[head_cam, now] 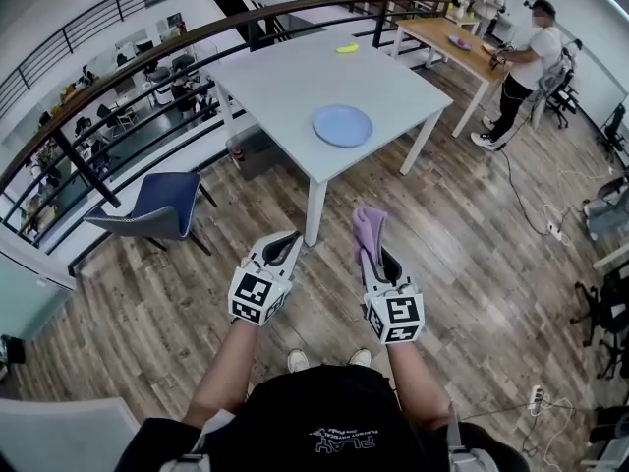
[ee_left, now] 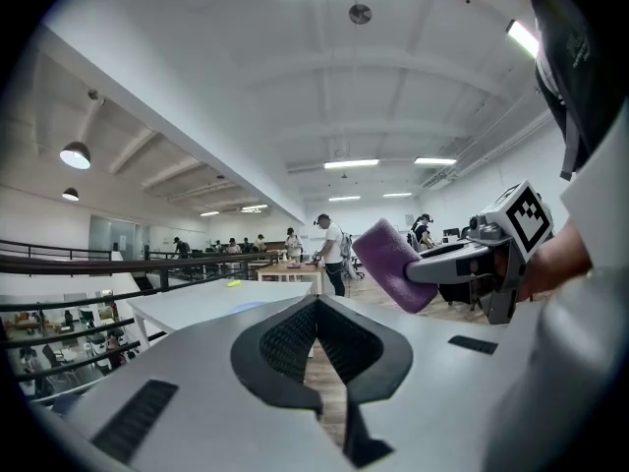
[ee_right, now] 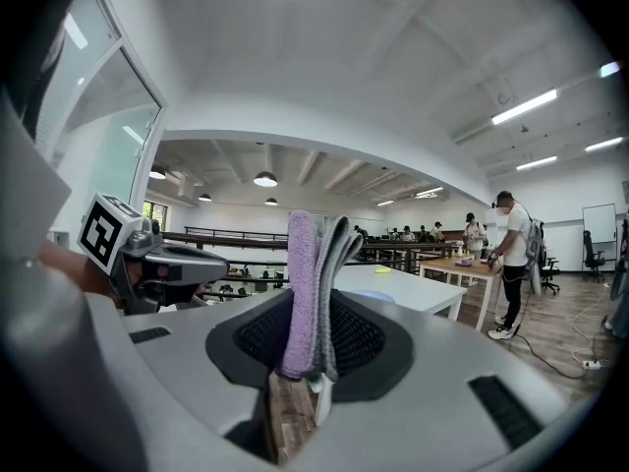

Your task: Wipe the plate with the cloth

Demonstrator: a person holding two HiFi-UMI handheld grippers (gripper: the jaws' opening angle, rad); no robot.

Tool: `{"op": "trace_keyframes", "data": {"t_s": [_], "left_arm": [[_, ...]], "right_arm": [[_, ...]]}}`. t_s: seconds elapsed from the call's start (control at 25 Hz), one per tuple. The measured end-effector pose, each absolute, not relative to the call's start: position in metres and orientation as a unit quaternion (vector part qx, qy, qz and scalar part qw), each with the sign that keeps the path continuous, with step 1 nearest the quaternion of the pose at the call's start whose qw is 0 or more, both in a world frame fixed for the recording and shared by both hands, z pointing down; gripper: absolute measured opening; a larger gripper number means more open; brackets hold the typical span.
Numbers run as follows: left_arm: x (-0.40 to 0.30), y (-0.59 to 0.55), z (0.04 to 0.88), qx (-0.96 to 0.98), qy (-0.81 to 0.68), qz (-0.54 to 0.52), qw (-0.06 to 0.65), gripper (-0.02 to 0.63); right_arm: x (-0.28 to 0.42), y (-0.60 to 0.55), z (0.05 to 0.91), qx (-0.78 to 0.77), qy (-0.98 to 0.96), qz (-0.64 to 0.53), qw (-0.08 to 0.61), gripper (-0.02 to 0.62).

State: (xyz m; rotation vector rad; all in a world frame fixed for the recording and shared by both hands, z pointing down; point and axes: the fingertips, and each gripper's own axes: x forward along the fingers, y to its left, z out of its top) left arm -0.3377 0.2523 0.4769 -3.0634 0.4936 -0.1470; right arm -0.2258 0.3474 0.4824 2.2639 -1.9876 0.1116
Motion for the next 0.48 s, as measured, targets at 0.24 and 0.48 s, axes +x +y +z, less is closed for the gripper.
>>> {"op": "trace_keyframes", "data": {"t_s": [0.24,0.48], "left_arm": [[-0.344,0.241,0.480,-0.987,0.158,-0.038,0.002,0.012],[-0.322,0.235,0.486,-0.987,0.152,-0.045,-0.004,0.012]], "right_arm": [[-0.229,0.348,0.485,0.756,-0.649,0.037,0.074,0.104],[-0.206,0.339,0.487,0.759,-0.645,0.042,0.073,0.104]]}}
